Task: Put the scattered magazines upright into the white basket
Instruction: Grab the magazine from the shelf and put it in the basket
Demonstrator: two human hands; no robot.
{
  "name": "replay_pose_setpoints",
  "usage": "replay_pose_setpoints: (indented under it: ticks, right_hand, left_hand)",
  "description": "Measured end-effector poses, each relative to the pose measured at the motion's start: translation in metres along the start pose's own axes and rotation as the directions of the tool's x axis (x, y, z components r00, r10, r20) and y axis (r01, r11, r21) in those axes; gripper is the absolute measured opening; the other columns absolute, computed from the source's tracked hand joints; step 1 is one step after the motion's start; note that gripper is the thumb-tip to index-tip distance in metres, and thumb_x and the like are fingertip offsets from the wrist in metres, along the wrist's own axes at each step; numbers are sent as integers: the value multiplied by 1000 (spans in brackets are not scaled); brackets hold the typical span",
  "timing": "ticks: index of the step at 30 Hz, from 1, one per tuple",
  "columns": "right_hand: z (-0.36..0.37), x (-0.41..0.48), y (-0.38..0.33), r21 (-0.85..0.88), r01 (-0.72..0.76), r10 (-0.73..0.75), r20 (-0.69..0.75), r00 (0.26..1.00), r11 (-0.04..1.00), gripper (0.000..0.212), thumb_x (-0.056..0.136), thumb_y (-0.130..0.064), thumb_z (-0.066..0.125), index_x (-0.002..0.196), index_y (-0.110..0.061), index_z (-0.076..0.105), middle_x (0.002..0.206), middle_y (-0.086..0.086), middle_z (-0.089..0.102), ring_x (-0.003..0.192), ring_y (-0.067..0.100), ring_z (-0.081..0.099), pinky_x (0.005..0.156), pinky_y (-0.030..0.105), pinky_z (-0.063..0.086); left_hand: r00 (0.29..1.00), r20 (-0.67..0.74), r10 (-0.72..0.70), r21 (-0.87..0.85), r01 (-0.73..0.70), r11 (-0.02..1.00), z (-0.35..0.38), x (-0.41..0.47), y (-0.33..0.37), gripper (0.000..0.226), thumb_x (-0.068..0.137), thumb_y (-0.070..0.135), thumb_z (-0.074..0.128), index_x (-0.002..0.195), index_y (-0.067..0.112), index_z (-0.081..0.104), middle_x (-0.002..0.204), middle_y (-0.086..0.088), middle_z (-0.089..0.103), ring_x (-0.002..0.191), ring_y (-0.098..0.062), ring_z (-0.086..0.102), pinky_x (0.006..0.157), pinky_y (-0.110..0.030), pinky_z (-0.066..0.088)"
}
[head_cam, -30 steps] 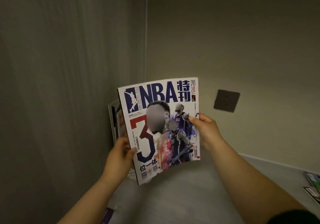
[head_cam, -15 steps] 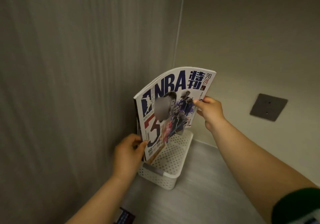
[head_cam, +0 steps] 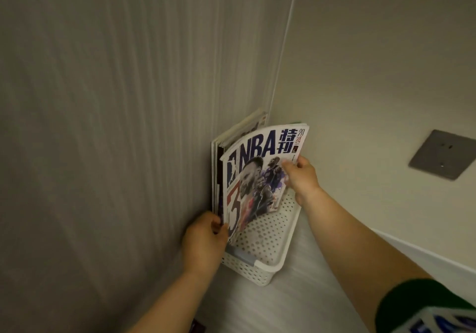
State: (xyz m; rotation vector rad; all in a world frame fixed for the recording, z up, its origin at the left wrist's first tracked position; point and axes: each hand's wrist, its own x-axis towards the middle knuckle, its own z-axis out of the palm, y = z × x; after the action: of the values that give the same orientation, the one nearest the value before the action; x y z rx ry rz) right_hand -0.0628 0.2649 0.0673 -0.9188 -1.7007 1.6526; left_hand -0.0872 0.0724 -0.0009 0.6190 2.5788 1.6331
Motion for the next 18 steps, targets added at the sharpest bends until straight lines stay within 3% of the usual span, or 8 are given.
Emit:
replay_pose_setpoints:
  ticks: [3, 9, 12, 15, 16, 18]
  right_hand:
    - [5, 1, 10, 18, -97, 95, 79, 992, 995, 79, 86, -27, 57, 144, -24, 3, 148, 11, 30, 125, 32, 44, 98, 47, 43]
    - [23, -14, 26, 43, -177, 158, 284, 946, 983, 69, 88, -44, 45, 143, -33, 4, 151, 5, 24, 133, 31, 32, 92, 52, 43]
    - [39, -17, 27, 27, -122, 108, 305, 946, 992, 67, 89, -47, 41, 142, -38, 1, 152, 1, 21, 135, 29, 29, 94, 53, 41]
    - [56, -21, 26, -48, -41, 56, 360, 931, 998, 65, 88, -54, 36, 140, -43, -2, 154, -2, 15, 138, 26, 24, 106, 56, 32]
    - [60, -21, 27, -68, -25, 49, 366, 929, 997, 65, 88, -56, 34, 140, -43, -2, 155, -2, 14, 139, 26, 23, 108, 56, 30]
    - [62, -21, 28, -70, -23, 47, 360, 932, 997, 65, 87, -57, 34, 140, -43, -1, 155, -2, 13, 139, 26, 22, 109, 56, 29]
  left_hand:
    - [999, -19, 30, -5, -30, 1000, 8, 0, -2, 7, 79, 6, 62, 80, 0, 61, 83, -17, 69, 70, -22, 58, 66, -27, 46]
    - [999, -47, 17, -29, -18, 999, 14, 1, -3, 5, 78, 5, 63, 76, 3, 59, 78, -15, 66, 69, -25, 59, 64, -30, 47]
    - [996, -78, 40, -30, -42, 999, 14, 1, -6, 16, 78, 6, 64, 67, 13, 54, 75, -10, 62, 67, -23, 57, 60, -25, 41]
    - [996, -58, 61, -30, -63, 998, 12, 0, -10, 33, 79, 7, 62, 60, 28, 45, 72, -7, 60, 65, -22, 57, 57, -25, 41]
    - [996, -31, 88, -42, -89, 995, 12, -2, -11, 31, 79, 8, 61, 64, 31, 48, 74, -4, 59, 68, -20, 57, 58, -25, 43]
    - [987, 51, 150, -33, -148, 988, 13, -7, -10, 19, 82, 11, 58, 91, 27, 60, 87, 5, 57, 80, -16, 59, 70, -26, 48]
